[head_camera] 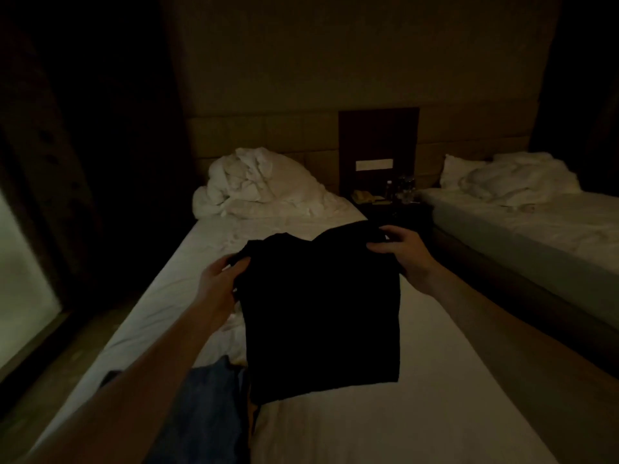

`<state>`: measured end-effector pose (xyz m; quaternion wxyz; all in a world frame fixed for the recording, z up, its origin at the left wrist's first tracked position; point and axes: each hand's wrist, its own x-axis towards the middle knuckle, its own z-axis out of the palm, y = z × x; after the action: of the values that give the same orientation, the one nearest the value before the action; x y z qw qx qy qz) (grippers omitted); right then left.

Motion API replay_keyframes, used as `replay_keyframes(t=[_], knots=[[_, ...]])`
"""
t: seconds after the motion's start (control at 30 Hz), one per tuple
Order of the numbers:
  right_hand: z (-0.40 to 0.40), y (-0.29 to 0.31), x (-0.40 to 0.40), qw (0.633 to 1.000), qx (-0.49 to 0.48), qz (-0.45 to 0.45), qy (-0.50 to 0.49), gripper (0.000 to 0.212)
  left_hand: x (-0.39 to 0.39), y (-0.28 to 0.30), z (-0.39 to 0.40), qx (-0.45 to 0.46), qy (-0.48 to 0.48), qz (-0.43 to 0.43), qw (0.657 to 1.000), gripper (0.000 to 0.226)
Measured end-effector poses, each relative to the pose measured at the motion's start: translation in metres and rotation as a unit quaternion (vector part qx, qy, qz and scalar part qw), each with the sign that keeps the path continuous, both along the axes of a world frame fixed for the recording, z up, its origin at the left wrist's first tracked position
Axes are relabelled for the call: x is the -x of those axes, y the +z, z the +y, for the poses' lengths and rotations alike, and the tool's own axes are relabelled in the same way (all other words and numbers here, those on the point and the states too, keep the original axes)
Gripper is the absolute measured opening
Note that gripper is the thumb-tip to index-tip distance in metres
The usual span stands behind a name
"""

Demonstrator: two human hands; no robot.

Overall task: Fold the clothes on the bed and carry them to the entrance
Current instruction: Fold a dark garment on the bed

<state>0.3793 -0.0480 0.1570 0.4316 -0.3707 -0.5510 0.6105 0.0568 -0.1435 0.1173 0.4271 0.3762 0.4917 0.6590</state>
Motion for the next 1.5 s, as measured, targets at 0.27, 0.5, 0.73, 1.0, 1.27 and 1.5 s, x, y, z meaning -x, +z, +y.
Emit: replay_keyframes(t=[0.27, 0.5, 0.73, 1.0, 1.27, 1.5], knots=[[-0.081, 0.007, 0.067, 0.985, -0.017, 0.032, 0.171, 0.035, 0.057, 0.033, -0.109, -0.024, -0.026, 0.033, 0.999, 0.019], [-0.139, -0.01, 0.136, 0.953, -0.031, 0.026, 0.301, 0.04, 0.099, 0.029, -0.203, -0.04, -0.017, 0.048, 0.998, 0.023], [-0.155, -0.033, 0.177, 0.926, -0.014, 0.072, 0.371, 0.051, 0.156, 0.009, -0.262, -0.038, -0.012, 0.026, 0.999, 0.068], [-0.128, -0.069, 0.232, 0.932, 0.054, 0.032, 0.358, 0.042, 0.206, -0.02, -0.248, 0.082, 0.026, 0.025, 0.996, 0.029], [-0.057, -0.151, 0.279, 0.953, -0.034, -0.244, 0.177, 0.021, 0.246, -0.093, -0.159, 0.26, 0.135, 0.208, 0.933, 0.018], [-0.013, -0.205, 0.309, 0.932, -0.09, -0.316, 0.153, 0.032, 0.259, -0.144, -0.1, 0.244, 0.185, 0.325, 0.895, 0.019]])
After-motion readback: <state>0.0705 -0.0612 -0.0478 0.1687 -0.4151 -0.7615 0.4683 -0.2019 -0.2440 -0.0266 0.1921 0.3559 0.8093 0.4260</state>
